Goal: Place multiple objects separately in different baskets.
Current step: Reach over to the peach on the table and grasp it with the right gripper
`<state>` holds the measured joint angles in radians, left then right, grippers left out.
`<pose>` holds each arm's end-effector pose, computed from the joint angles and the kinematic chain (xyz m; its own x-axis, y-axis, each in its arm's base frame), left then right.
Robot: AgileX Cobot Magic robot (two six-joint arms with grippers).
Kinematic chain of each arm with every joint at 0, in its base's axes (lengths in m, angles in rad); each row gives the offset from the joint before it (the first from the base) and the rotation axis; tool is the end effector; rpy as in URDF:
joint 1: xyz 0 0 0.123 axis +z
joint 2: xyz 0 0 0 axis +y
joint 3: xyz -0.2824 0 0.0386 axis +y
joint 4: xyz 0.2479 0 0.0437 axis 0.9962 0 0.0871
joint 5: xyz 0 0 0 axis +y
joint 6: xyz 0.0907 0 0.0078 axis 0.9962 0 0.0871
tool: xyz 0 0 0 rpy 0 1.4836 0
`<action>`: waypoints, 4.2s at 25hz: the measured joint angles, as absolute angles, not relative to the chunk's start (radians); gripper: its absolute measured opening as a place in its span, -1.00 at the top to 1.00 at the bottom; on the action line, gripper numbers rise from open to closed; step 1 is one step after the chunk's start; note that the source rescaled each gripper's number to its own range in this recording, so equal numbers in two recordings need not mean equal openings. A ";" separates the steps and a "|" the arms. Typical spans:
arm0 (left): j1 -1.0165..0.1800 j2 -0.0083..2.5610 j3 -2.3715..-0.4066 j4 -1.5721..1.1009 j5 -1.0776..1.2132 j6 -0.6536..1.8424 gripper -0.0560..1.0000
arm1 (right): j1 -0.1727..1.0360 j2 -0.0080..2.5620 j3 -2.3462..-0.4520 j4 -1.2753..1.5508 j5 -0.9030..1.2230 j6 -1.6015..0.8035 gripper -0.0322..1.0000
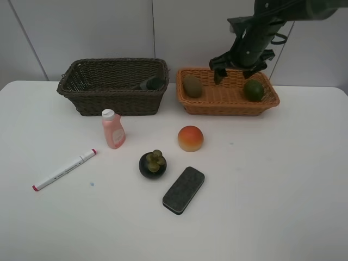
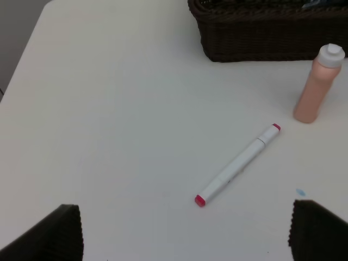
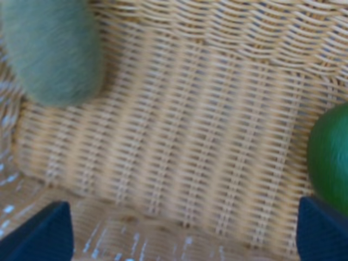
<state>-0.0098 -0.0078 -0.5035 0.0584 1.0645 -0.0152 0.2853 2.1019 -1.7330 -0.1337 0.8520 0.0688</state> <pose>-0.0066 0.0047 0.2779 -0.4491 0.0175 -0.8933 -0.0299 0.9990 0.0346 0.4458 0.1212 0.2164 -0.8627 -0.2733 -0.4255 -0.2558 0.9616 -0.0990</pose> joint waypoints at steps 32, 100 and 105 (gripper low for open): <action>-0.010 -0.008 -0.503 0.058 1.065 -0.015 -1.00 | 0.536 2.021 -1.735 0.000 1.220 0.055 -1.00; -0.010 -0.008 -0.503 0.058 1.065 -0.013 -1.00 | 0.554 2.321 -1.735 0.000 1.088 0.055 -0.01; -0.010 -0.008 -0.503 0.058 1.065 -0.013 -1.00 | 0.551 2.222 -1.735 0.000 1.110 0.055 -0.01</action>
